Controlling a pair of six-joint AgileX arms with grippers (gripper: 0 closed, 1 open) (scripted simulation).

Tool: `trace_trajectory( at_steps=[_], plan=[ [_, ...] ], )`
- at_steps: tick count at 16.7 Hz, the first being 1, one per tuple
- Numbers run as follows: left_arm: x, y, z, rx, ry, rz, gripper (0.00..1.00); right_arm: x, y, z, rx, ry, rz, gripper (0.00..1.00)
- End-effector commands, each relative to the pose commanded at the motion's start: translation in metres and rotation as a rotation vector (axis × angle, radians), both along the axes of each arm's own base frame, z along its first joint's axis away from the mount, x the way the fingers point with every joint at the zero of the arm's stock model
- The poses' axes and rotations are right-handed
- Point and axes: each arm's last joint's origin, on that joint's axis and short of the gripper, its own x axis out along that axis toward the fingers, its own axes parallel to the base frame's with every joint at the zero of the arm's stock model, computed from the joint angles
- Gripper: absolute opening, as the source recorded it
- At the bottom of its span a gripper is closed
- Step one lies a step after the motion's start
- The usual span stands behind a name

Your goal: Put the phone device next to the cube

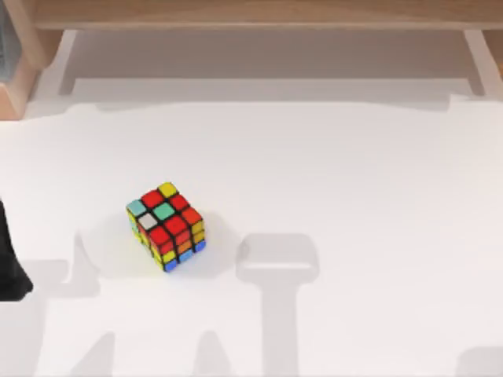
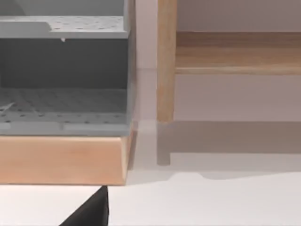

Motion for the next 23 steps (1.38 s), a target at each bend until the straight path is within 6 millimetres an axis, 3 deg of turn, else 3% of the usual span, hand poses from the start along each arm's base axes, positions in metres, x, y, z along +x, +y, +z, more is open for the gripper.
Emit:
trace_trajectory(
  at_steps=[3,7,12,17,23],
  plan=[
    [0.0,0.0,0.0,0.0,0.0,0.0,1.0,0.023,-0.003,0.027,-0.033,-0.076,0.017,0.0],
    [0.0,0.0,0.0,0.0,0.0,0.0,1.0,0.069,-0.001,0.072,-0.064,-0.175,0.063,0.0],
    [0.0,0.0,0.0,0.0,0.0,0.0,1.0,0.132,0.026,0.125,-0.07,-0.281,0.147,0.0],
    [0.0,0.0,0.0,0.0,0.0,0.0,1.0,0.185,0.082,0.15,-0.028,-0.302,0.248,0.0],
    [0.0,0.0,0.0,0.0,0.0,0.0,1.0,0.223,0.182,0.138,0.036,-0.228,0.379,0.0]
  ],
)
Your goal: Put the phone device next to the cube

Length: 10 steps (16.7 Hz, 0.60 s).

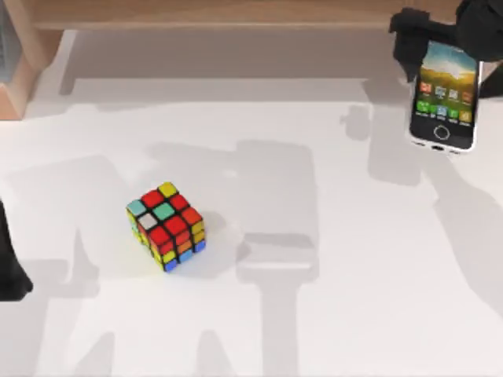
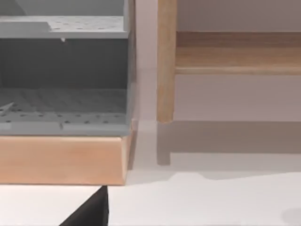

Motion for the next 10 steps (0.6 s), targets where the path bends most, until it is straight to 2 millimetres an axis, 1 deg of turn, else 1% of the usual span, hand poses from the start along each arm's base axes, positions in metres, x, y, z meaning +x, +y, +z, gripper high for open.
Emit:
trace_trajectory(
  at_steps=[3,6,8,10],
  plan=[
    [0.0,0.0,0.0,0.0,0.0,0.0,1.0,0.003,0.052,-0.017,-0.001,0.059,0.063,0.0],
    [0.0,0.0,0.0,0.0,0.0,0.0,1.0,-0.003,0.1,-0.039,-0.018,0.124,0.118,0.0],
    [0.0,0.0,0.0,0.0,0.0,0.0,1.0,-0.011,0.128,-0.055,-0.038,0.168,0.149,0.0],
    [0.0,0.0,0.0,0.0,0.0,0.0,1.0,-0.02,0.151,-0.069,-0.06,0.206,0.174,0.0]
  ],
)
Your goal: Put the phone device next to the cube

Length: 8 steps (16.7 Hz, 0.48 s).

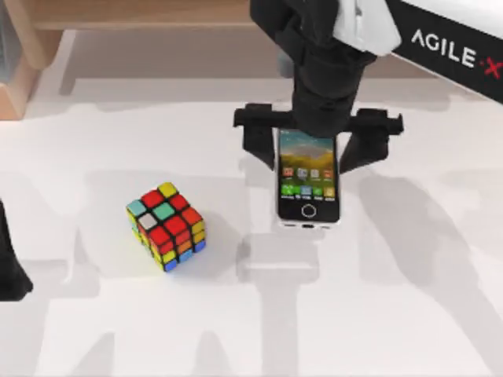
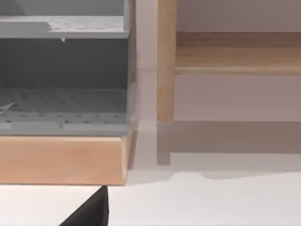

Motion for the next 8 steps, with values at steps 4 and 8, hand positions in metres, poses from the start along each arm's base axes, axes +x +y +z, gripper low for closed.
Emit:
trace_trajectory(
  at_steps=[4,8],
  plan=[
    [0.0,0.0,0.0,0.0,0.0,0.0,1.0,-0.015,0.027,-0.021,-0.038,0.049,0.033,0.0],
    [0.0,0.0,0.0,0.0,0.0,0.0,1.0,-0.017,0.031,-0.024,-0.044,0.056,0.037,0.0]
  ],
)
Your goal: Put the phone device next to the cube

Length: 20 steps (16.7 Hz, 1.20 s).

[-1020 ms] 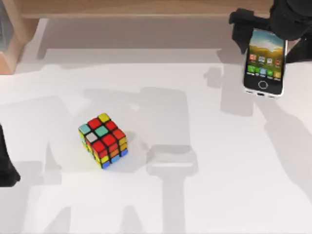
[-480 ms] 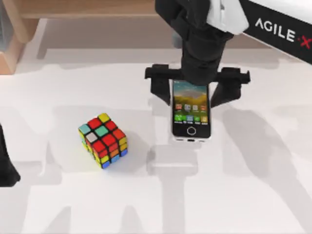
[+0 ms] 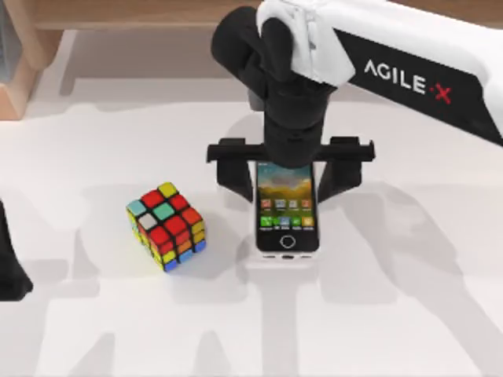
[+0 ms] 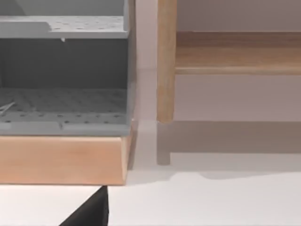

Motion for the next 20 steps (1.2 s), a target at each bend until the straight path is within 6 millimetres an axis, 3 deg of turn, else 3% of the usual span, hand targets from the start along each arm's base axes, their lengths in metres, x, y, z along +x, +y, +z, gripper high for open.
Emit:
trace_trajectory(
  at_steps=[6,12,20],
  plan=[
    [0.0,0.0,0.0,0.0,0.0,0.0,1.0,0.0,0.0,0.001,0.018,0.005,-0.009,0.0],
    [0.0,0.0,0.0,0.0,0.0,0.0,1.0,-0.016,0.016,-0.001,0.109,0.052,-0.018,0.0],
    [0.0,0.0,0.0,0.0,0.0,0.0,1.0,-0.025,0.02,-0.016,0.152,0.081,-0.018,0.0]
  ],
)
